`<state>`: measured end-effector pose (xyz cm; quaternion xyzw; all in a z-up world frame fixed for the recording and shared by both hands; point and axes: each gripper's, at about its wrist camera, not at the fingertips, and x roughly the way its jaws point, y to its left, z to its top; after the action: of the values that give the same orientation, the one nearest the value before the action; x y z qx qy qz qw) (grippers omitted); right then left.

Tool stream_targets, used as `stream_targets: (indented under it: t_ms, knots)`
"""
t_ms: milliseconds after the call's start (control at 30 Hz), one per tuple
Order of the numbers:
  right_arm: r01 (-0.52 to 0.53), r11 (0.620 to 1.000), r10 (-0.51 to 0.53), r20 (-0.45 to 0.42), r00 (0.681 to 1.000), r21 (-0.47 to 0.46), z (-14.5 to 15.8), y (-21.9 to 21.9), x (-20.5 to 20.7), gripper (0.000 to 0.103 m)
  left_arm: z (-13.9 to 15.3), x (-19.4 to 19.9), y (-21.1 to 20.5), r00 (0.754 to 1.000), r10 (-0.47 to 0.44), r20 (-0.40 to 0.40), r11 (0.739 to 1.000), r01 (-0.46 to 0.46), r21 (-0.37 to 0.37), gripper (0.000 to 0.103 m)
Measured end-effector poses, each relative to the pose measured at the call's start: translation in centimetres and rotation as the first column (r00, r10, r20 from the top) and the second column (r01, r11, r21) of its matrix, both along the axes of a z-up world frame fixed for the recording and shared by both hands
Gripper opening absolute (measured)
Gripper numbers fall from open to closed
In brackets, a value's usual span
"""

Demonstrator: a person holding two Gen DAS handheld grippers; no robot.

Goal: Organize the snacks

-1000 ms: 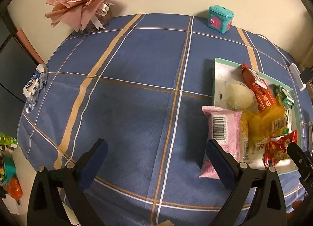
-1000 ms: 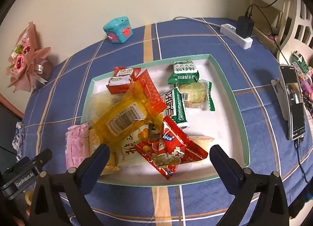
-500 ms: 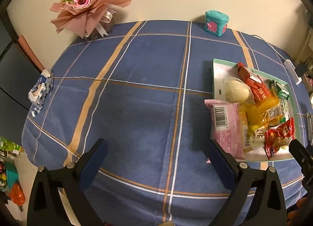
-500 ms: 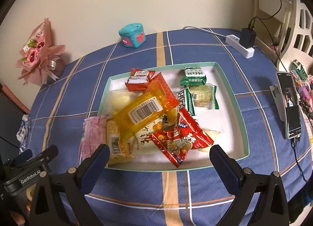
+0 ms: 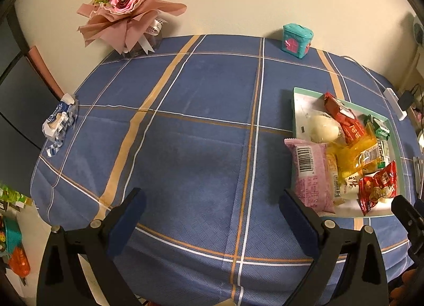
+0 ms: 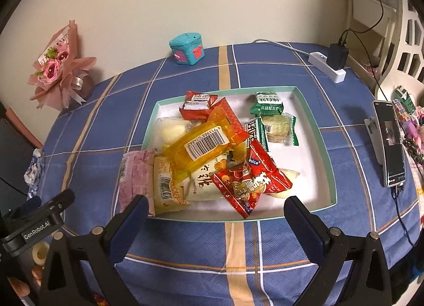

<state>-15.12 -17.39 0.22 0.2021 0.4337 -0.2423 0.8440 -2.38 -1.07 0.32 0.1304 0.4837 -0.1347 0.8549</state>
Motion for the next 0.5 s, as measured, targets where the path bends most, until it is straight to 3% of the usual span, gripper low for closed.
stream_targets:
  t_ms: [500]
  knots:
    - [0.001,1.0,-0.001,-0.005,1.0,-0.014,0.2,0.14,0.24,0.103,-0.2,0.31,0.06,1.0,-0.009,-0.014,1.0,0.009,0.002,0.1]
